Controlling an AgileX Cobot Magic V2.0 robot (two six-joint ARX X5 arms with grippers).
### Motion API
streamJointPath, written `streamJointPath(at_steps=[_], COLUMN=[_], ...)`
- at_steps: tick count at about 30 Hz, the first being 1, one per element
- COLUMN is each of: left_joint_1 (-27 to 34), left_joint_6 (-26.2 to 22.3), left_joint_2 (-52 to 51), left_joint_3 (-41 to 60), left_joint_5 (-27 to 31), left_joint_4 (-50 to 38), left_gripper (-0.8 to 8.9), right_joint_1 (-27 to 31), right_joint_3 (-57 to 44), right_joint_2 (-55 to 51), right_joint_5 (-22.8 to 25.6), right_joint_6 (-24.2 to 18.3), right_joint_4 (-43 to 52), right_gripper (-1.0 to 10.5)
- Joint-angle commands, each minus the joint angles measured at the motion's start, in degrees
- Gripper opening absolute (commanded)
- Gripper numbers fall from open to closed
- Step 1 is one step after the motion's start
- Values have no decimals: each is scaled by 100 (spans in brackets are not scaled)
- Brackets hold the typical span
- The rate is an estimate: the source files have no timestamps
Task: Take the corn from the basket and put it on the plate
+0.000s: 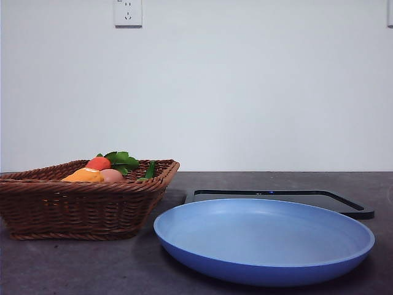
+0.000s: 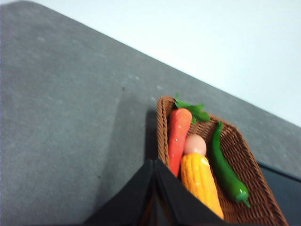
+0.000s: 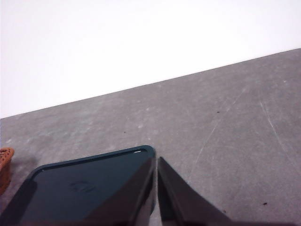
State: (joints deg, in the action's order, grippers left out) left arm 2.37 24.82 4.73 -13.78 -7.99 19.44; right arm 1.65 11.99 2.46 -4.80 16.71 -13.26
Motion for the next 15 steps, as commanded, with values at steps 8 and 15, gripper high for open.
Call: streamJointPath(at_steps=[8, 15], left_joint_1=[9, 7], left_joint_6=[-590, -1464], left_joint_2=[1156, 1976], left_joint_3=[-1467, -2297], left_joint_5=[-894, -1633], left_joint_4=[807, 1690], left_gripper=[7, 7], right_joint_1=[-186, -339], right_joint_3=[1456, 2557], right_joint_2=[1108, 2234], right_joint_5=[-498, -1397], right_joint_6=[-48, -887], right_joint_4=[-765, -1963], right_gripper=[2, 2])
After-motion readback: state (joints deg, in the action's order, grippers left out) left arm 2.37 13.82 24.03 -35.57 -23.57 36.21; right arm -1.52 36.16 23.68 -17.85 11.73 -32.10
